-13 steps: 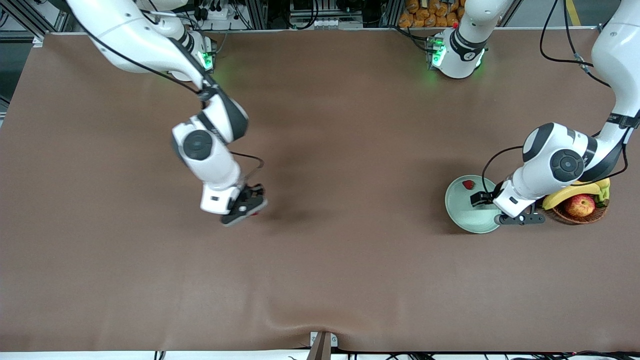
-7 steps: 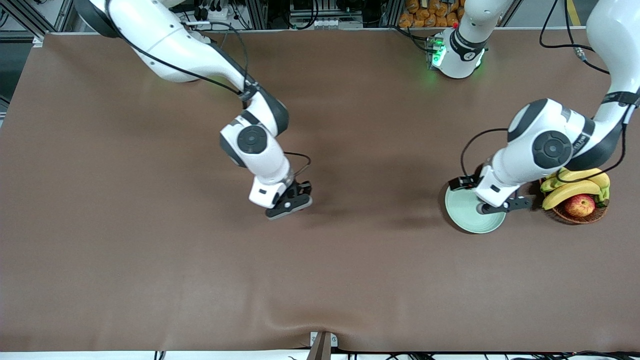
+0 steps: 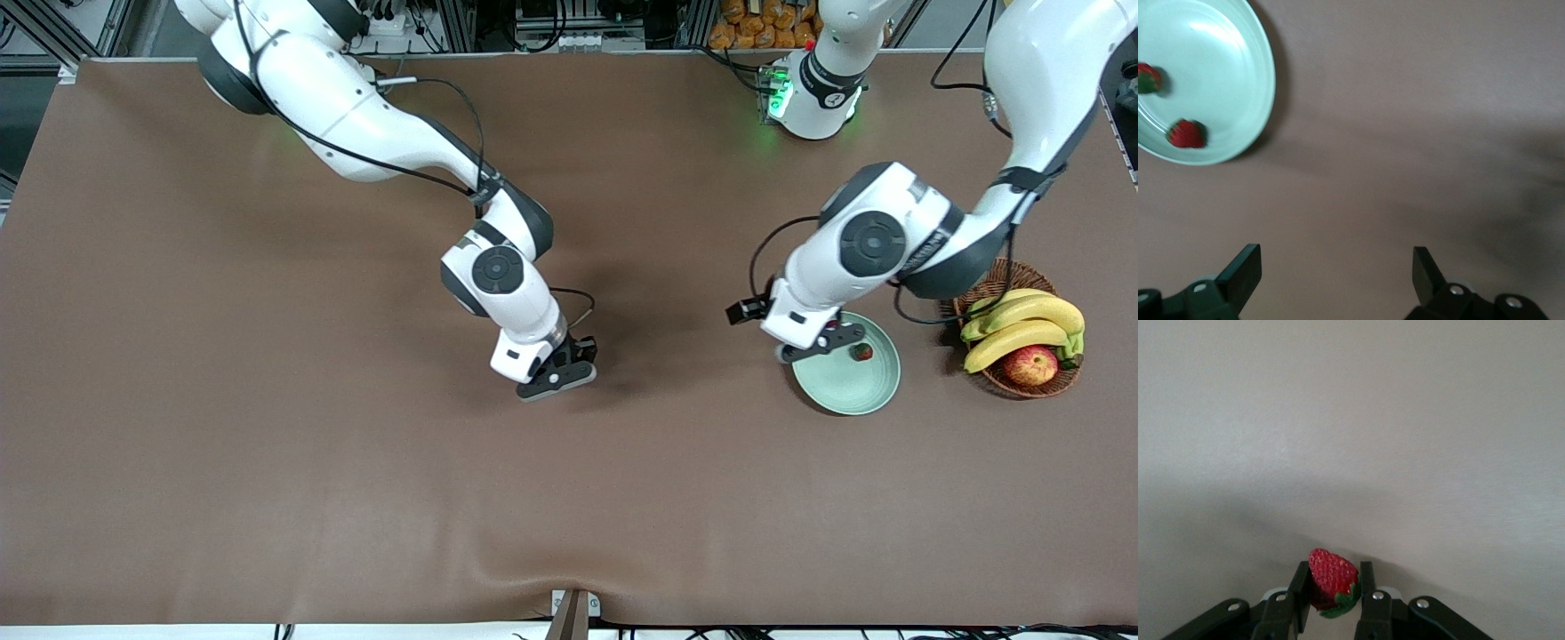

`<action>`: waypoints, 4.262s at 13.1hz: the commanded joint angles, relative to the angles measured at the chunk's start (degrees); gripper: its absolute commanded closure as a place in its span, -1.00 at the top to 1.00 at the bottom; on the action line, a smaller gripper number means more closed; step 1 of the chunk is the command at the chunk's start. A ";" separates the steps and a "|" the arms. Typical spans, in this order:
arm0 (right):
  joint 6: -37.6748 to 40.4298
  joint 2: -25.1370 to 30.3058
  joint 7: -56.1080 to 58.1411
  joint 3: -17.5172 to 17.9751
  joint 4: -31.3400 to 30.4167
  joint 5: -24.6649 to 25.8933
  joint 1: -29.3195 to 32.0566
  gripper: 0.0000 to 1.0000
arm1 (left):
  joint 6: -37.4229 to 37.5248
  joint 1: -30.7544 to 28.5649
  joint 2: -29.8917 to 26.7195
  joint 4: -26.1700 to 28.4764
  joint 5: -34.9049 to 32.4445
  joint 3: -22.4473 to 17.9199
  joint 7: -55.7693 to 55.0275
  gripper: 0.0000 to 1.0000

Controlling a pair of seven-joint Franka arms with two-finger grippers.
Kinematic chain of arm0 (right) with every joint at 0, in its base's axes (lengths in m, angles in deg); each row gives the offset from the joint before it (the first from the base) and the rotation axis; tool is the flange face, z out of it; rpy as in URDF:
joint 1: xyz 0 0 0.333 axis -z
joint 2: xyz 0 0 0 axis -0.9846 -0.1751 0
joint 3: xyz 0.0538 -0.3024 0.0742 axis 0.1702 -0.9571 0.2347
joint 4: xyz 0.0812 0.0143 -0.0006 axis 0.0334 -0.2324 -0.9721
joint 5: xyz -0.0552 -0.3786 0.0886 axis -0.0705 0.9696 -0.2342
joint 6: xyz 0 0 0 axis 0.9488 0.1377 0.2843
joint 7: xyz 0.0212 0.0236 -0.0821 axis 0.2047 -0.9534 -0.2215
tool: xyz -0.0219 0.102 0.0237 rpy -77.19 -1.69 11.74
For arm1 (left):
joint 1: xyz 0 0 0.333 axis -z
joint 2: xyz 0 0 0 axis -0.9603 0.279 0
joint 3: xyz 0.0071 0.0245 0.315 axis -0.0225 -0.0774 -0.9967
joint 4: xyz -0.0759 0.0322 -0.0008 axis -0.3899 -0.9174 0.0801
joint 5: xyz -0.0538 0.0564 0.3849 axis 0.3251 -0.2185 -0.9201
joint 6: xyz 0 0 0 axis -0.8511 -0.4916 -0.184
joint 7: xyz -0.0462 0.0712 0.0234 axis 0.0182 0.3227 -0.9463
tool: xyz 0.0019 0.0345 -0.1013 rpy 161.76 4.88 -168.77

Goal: Collect all strawberries into plate
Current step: 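Set the strawberry mid-table with the right gripper while the left gripper approaches, then grasp the strawberry with the left gripper while the right arm returns to rest, then carry the strawberry over the plate with the left gripper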

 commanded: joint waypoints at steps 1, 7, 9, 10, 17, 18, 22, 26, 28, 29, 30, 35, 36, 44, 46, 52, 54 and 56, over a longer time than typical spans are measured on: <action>-1.72 -3.09 -3.27 -1.11 3.26 -0.03 -2.34 -0.31 | 0.54 4.73 1.43 -2.95 0.93 -1.85 -4.57 1.00; -0.67 0.59 -3.64 -0.93 2.91 -0.65 0.98 1.00 | -3.40 21.07 2.56 -8.22 1.37 -12.75 -14.93 1.00; 3.09 2.78 -3.29 -0.41 2.82 -0.56 3.01 1.00 | -4.82 25.56 3.18 -10.33 1.45 -15.82 -19.25 1.00; 5.29 4.10 -3.20 -0.40 2.82 -0.47 4.23 1.00 | -4.82 28.02 3.79 -11.91 1.54 -17.06 -20.22 1.00; 20.84 12.18 9.18 -0.23 1.86 -0.65 12.32 1.00 | -8.68 44.02 10.38 -22.98 1.54 -28.21 -22.52 1.00; 23.30 14.20 9.63 -0.32 1.07 -0.65 13.55 1.00 | -10.00 46.21 11.26 -24.04 1.46 -30.40 -22.43 1.00; 29.30 25.17 13.47 -0.32 -6.74 -0.74 19.17 1.00 | -17.99 51.77 14.77 -28.34 1.54 -36.40 -22.25 0.89; 32.09 37.75 22.35 -1.63 -16.51 -2.66 25.51 1.00 | -20.90 52.82 19.35 -32.84 1.63 -36.84 -26.36 0.72; 38.42 40.13 25.96 -6.27 -16.17 -8.52 25.51 1.00 | -23.45 52.83 20.14 -32.84 1.63 -36.93 -28.40 0.72; 40.18 41.28 28.50 -9.16 -16.17 -11.34 25.60 1.00 | -23.81 52.91 20.32 -32.84 1.63 -36.93 -28.67 0.72; 42.03 41.98 31.83 -11.63 -15.91 -12.94 25.60 1.00 | -24.07 52.92 21.02 -32.84 1.63 -36.93 -28.93 0.71; 53.80 47.95 36.78 -14.99 -13.18 -13.74 30.25 1.00 | -25.12 55.28 21.64 -32.75 1.72 -39.91 -28.85 0.65; 55.22 49.19 37.22 -16.04 -13.18 -13.74 30.78 1.00 | -25.30 55.29 21.99 -32.75 1.72 -39.92 -28.93 0.54; 69.98 51.39 36.18 -22.20 -5.98 -15.67 30.52 1.00 | -25.22 55.20 21.03 -32.49 2.95 -40.18 -28.67 -1.00; 71.04 52.45 32.33 -22.55 -5.80 -16.29 30.35 1.00 | -24.17 53.63 18.58 -32.14 3.04 -39.66 -28.67 -1.00; 67.47 53.15 32.39 -22.47 -6.41 -17.97 30.61 1.00 | -6.78 38.20 13.82 -30.91 3.92 -23.27 -21.56 -1.00; 65.08 53.07 36.86 -22.46 -6.50 -16.48 30.61 1.00 | -2.65 29.76 13.82 -27.85 3.83 -15.26 -18.23 -1.00; 65.33 52.89 37.14 -22.46 -6.50 -15.07 30.70 1.00 | 4.45 21.67 13.73 -24.16 2.87 -8.75 -11.74 -1.00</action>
